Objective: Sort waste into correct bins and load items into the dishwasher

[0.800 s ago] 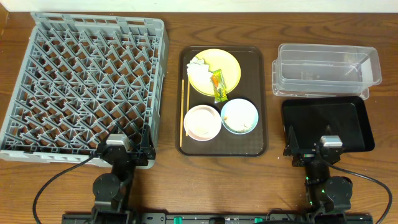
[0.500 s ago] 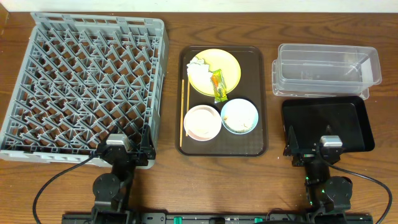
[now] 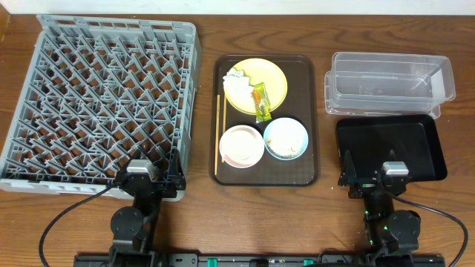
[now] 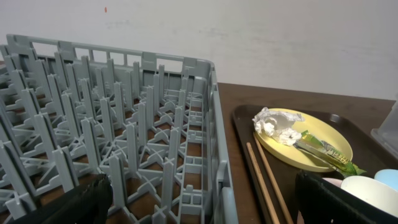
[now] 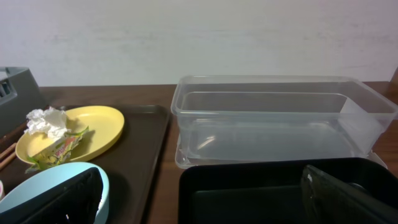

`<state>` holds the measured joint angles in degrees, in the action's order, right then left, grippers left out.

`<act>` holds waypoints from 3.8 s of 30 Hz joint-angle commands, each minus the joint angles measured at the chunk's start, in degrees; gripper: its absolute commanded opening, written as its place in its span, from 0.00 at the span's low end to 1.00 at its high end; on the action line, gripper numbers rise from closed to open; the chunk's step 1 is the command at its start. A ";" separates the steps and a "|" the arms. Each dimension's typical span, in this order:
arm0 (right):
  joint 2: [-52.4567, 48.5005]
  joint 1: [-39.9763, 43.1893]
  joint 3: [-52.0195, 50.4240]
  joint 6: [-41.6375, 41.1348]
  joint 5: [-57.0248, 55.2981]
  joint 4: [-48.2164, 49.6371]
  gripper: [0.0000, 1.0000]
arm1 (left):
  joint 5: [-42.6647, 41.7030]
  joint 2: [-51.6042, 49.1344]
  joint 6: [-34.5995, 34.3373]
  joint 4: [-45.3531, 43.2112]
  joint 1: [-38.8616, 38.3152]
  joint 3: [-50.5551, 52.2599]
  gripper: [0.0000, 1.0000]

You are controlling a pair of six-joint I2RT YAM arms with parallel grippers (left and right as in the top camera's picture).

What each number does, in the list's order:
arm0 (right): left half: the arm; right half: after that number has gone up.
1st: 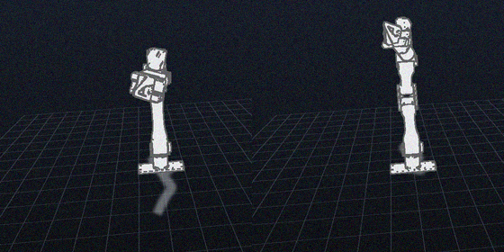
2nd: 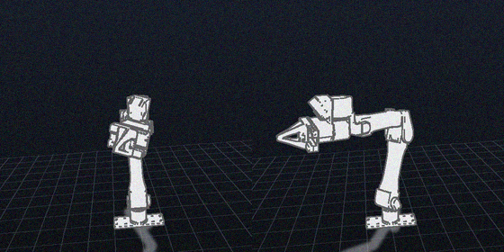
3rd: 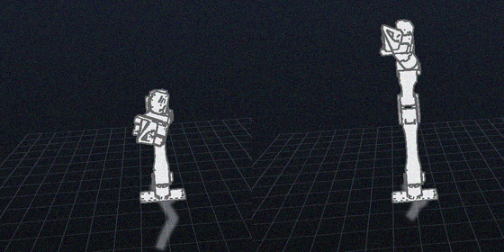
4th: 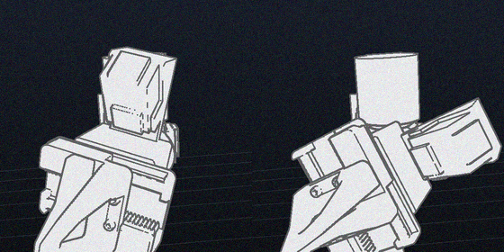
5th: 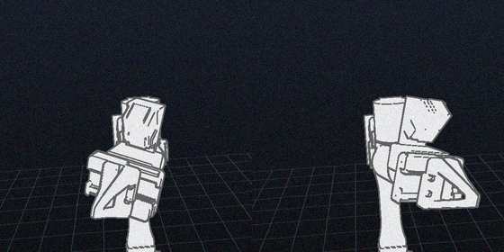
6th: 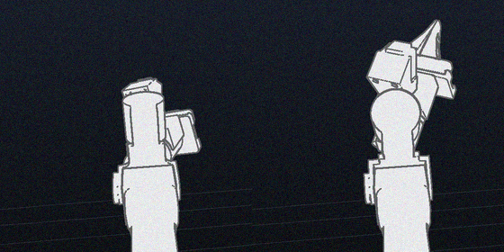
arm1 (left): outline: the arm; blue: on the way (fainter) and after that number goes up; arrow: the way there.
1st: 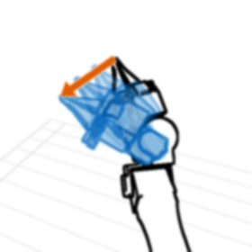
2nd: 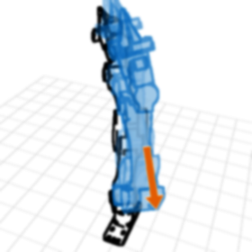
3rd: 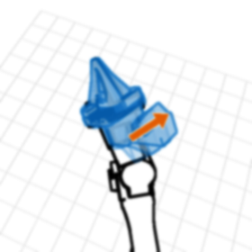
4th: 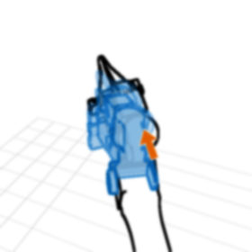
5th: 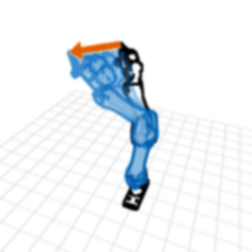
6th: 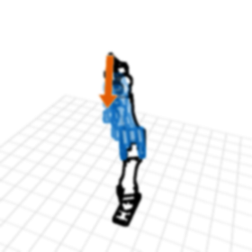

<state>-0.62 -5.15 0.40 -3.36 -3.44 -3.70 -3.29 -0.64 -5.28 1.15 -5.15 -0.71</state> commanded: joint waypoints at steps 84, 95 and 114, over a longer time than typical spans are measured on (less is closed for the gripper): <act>-122.64 -25.44 86.27 4.68 13.94 -8.39 0.77 | -3.37 -48.59 -5.55 52.35 -0.17 -52.13 0.94; -124.17 -25.59 86.27 4.68 9.27 -1.31 0.69 | -3.39 -48.59 -5.57 52.83 -0.17 -52.13 0.94; -107.27 -22.14 86.20 4.07 3.39 -17.20 0.01 | -3.41 -48.59 -5.57 52.81 -0.17 -52.13 0.94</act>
<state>-115.94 -29.63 85.84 1.50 4.23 -20.75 -6.09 -49.34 -10.52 53.78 -5.15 -51.37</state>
